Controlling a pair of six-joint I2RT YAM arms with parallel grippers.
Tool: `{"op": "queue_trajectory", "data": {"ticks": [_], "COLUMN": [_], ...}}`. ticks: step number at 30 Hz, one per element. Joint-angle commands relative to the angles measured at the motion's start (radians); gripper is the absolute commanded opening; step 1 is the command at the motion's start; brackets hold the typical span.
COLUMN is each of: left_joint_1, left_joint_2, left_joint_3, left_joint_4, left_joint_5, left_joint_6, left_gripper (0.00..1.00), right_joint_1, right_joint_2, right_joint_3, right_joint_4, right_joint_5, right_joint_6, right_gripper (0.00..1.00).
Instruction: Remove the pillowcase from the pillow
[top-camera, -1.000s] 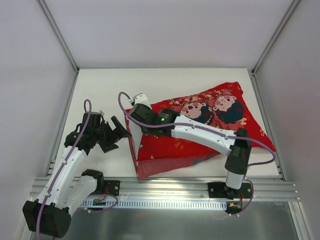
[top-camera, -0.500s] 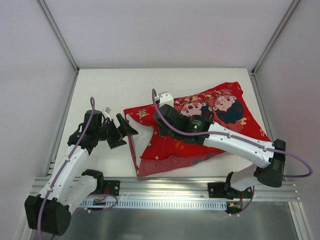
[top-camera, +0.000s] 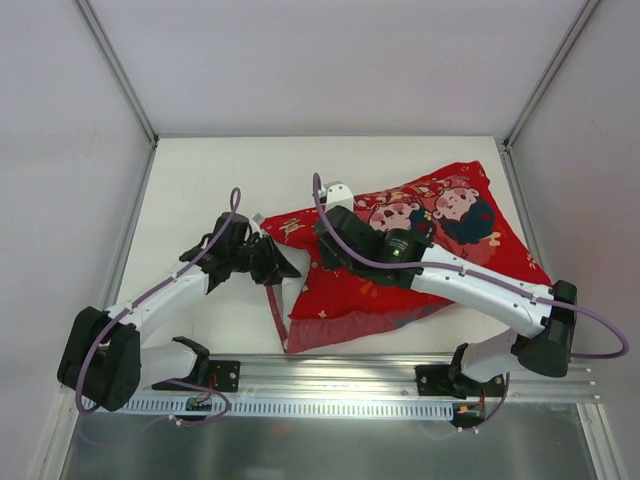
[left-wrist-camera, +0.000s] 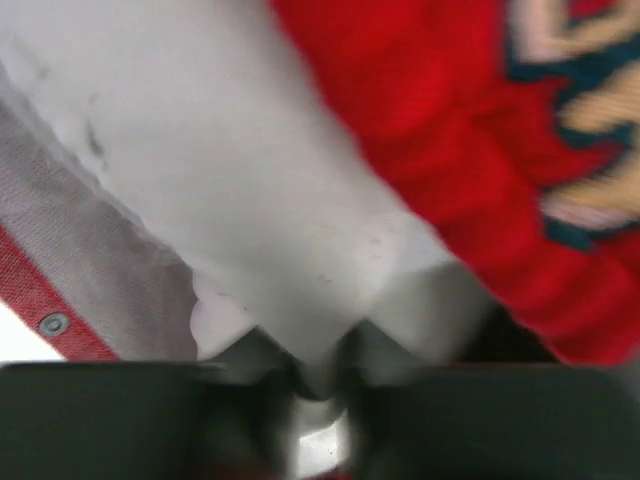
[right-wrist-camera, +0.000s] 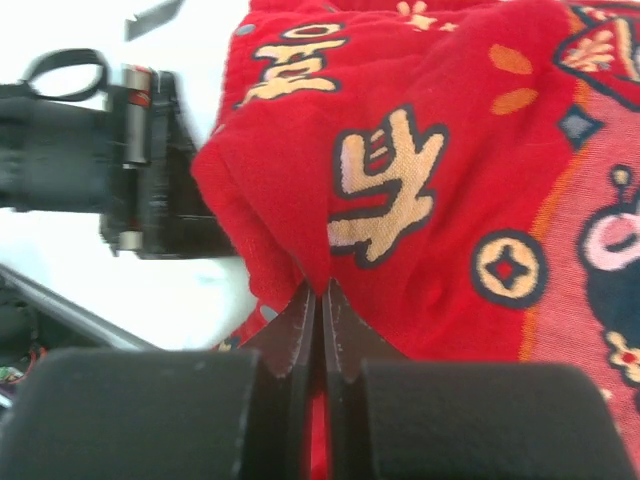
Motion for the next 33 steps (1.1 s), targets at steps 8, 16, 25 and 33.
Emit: {"op": "queue_trajectory", "data": {"ticks": [8, 16, 25, 33], "left_joint_1": [0.2, 0.382, 0.382, 0.382], "left_joint_2": [-0.278, -0.514, -0.534, -0.545], "left_joint_3": [0.023, 0.019, 0.014, 0.017], "left_joint_4": [-0.004, -0.189, -0.19, -0.19], "left_joint_5": [0.047, 0.174, 0.2, 0.208], "left_joint_6": [-0.046, 0.004, 0.042, 0.057], "left_gripper": [0.0, 0.0, 0.0, 0.0], "right_joint_1": [-0.291, -0.437, -0.195, -0.181], "right_joint_2": [-0.202, -0.31, -0.043, 0.647], "right_joint_3": [-0.179, -0.323, 0.144, 1.047], "right_joint_4": [-0.071, -0.048, -0.091, -0.425], "right_joint_5": [0.016, -0.137, -0.211, -0.313], "right_joint_6": [0.005, -0.029, -0.298, -0.4], "right_gripper": [0.01, 0.01, 0.99, 0.97]}}
